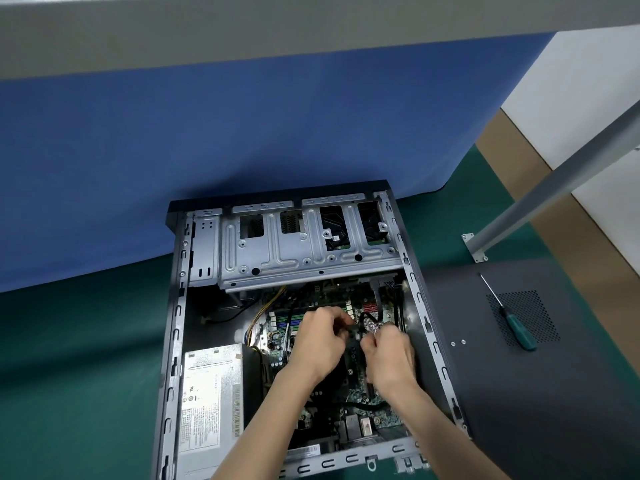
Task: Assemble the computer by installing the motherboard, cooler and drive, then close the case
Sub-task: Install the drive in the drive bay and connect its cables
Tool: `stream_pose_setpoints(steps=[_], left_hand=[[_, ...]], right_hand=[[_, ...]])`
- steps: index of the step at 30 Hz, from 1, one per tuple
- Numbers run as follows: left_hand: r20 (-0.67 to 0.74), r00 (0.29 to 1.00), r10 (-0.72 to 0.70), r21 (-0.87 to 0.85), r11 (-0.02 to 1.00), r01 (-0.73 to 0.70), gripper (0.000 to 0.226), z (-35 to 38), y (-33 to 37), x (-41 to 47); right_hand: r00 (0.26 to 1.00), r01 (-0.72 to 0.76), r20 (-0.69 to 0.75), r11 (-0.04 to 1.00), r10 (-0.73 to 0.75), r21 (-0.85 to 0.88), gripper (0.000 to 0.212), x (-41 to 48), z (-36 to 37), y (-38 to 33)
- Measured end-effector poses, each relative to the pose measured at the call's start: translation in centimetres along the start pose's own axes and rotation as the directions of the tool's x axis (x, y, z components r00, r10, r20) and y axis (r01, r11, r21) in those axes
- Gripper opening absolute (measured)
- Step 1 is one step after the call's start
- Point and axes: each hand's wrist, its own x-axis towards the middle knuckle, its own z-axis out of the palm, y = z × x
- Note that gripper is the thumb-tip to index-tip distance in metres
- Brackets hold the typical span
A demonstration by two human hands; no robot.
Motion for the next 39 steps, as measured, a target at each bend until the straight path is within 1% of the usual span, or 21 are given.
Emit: stream_pose_setpoints(steps=[2,5,7,9,11,12,14,15,17,18,20,22,25,27,29,32,34,35,36,38,39], left_hand=[[-0.009,1.000,-0.006,-0.021,1.000,0.006,0.018,0.0,-0.3,-0.1],[0.012,1.000,-0.019,-0.074,0.997,0.020,0.019,0.0,0.0,-0.1],[0.008,1.000,-0.002,-0.100,0.995,0.003,0.023,-0.3,0.5,-0.1],[0.016,0.999,0.047,-0.109,0.993,-0.045,0.030,-0.7,1.1,-0.3],[0.040,0.994,0.101,-0.102,0.990,-0.096,0.038,-1.4,1.3,-0.8],[0.047,0.992,0.121,-0.105,0.988,-0.115,0.044,-1.8,1.2,-1.1],[0.055,0.986,0.157,-0.130,0.980,-0.148,0.050,-2.7,0.8,-1.8],[0.059,0.982,0.181,-0.152,0.974,-0.170,0.048,-3.1,0.6,-2.1],[0.051,0.972,0.230,-0.220,0.952,-0.214,0.033,-3.5,0.5,-2.6],[0.033,0.970,0.240,-0.256,0.940,-0.224,0.025,-3.5,0.6,-2.8],[-0.021,0.973,0.231,-0.301,0.926,-0.226,0.019,-3.2,0.7,-2.9],[-0.050,0.974,0.222,-0.306,0.925,-0.227,0.019,-2.8,0.7,-2.9],[-0.037,0.987,0.154,-0.392,0.907,-0.156,0.019,-2.3,0.6,-3.0],[-0.025,0.996,0.081,-0.478,0.874,-0.084,0.018,-2.1,0.6,-3.0],[-0.035,0.999,0.021,-0.528,0.849,-0.037,0.015,-1.9,0.8,-3.0],[-0.072,0.997,-0.009,-0.536,0.843,-0.031,0.013,-1.4,1.2,-2.9],[-0.113,0.989,-0.100,-0.582,0.813,0.015,0.015,-1.0,1.4,-2.9],[-0.126,0.976,-0.176,-0.643,0.764,0.055,0.015,-0.8,1.5,-2.8],[-0.127,0.957,-0.262,-0.717,0.691,0.094,0.015,-0.8,1.7,-2.7],[-0.091,0.893,-0.440,-0.852,0.499,0.160,0.016,-0.7,2.2,-2.1],[-0.047,0.852,-0.521,-0.903,0.387,0.186,0.015,-0.8,2.4,-1.5]], right_hand=[[0.999,0.045,-0.024,0.997,-0.043,0.062,0.038,-0.1,-0.3,0.3],[0.998,0.062,-0.034,0.982,-0.057,0.177,0.033,-0.5,-0.8,0.3],[0.998,0.051,0.012,0.960,-0.057,0.274,0.027,-1.0,-0.9,0.1],[0.993,-0.026,0.114,0.905,-0.025,0.425,0.019,-1.4,-0.8,-0.2],[0.973,-0.157,0.227,0.798,0.027,0.581,0.016,-1.7,-1.1,-0.4],[0.957,-0.228,0.288,0.723,0.043,0.652,0.015,-1.6,-1.4,-0.4],[0.912,-0.354,0.410,0.561,0.029,0.748,0.016,-1.5,-2.0,-0.3],[0.887,-0.406,0.462,0.491,0.007,0.771,0.016,-1.4,-2.1,-0.2],[0.848,-0.478,0.529,0.388,-0.032,0.788,0.017,-1.3,-2.2,0.1],[0.833,-0.501,0.552,0.357,-0.051,0.789,0.019,-1.3,-2.1,0.1],[0.810,-0.523,0.579,0.330,-0.096,0.786,0.021,-1.1,-2.0,0.3],[0.801,-0.510,0.581,0.346,-0.141,0.787,0.022,-0.9,-2.1,0.5],[0.818,-0.450,0.554,0.430,-0.154,0.783,0.030,-0.4,-2.4,0.8],[0.839,-0.406,0.528,0.500,-0.127,0.765,0.034,-0.3,-2.3,0.8],[0.859,-0.376,0.503,0.546,-0.098,0.748,0.028,-0.2,-2.1,0.7],[0.887,-0.325,0.458,0.627,-0.058,0.708,0.021,-0.4,-1.5,0.4],[0.926,-0.260,0.377,0.701,-0.013,0.664,0.031,-0.6,-1.2,0.2],[0.951,-0.216,0.308,0.740,0.013,0.637,0.037,-0.6,-1.0,0.2],[0.972,-0.173,0.234,0.775,0.034,0.608,0.040,-0.7,-0.9,0.2],[0.993,-0.100,0.108,0.838,0.049,0.536,0.039,-0.8,-0.6,0.2],[0.997,-0.073,0.069,0.859,0.045,0.506,0.038,-0.9,-0.5,0.3]])
